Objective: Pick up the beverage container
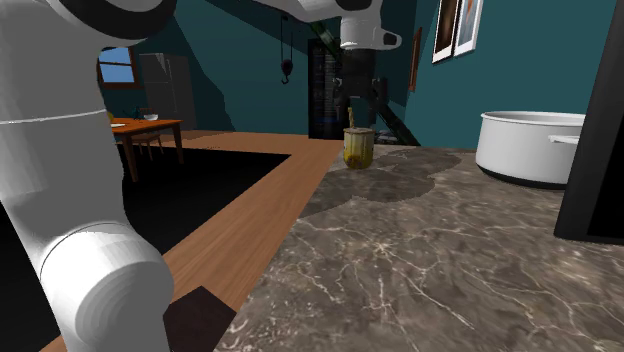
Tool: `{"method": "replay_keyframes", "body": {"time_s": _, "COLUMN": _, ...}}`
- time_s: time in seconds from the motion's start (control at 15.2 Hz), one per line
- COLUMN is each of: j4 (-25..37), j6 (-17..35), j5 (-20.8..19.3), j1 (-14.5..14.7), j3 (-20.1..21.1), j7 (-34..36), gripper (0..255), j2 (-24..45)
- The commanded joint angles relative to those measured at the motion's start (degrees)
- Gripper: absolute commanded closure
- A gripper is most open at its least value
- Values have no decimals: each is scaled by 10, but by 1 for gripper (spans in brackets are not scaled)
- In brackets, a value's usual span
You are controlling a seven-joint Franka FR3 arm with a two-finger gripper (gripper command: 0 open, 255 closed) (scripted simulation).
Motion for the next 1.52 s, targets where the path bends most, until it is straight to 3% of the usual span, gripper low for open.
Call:
{"method": "replay_keyframes", "body": {"time_s": 0.0, "j4": 64, "j6": -10, "j5": 3, "j1": -1, "j3": -2, "j7": -9, "gripper": 0, "j2": 49}}
{"method": "replay_keyframes", "body": {"time_s": 0.07, "j4": 95, "j6": -16, "j5": 5, "j1": -2, "j3": -3, "j7": -15, "gripper": 0, "j2": 71}}
{"method": "replay_keyframes", "body": {"time_s": 0.66, "j4": 15, "j6": 47, "j5": 3, "j1": -2, "j3": -2, "j7": -13, "gripper": 0, "j2": 55}}
{"method": "replay_keyframes", "body": {"time_s": 0.73, "j4": 15, "j6": 48, "j5": 3, "j1": -2, "j3": -2, "j7": -13, "gripper": 255, "j2": 55}}
{"method": "replay_keyframes", "body": {"time_s": 1.45, "j4": 35, "j6": 31, "j5": 3, "j1": -2, "j3": -2, "j7": -13, "gripper": 255, "j2": 58}}
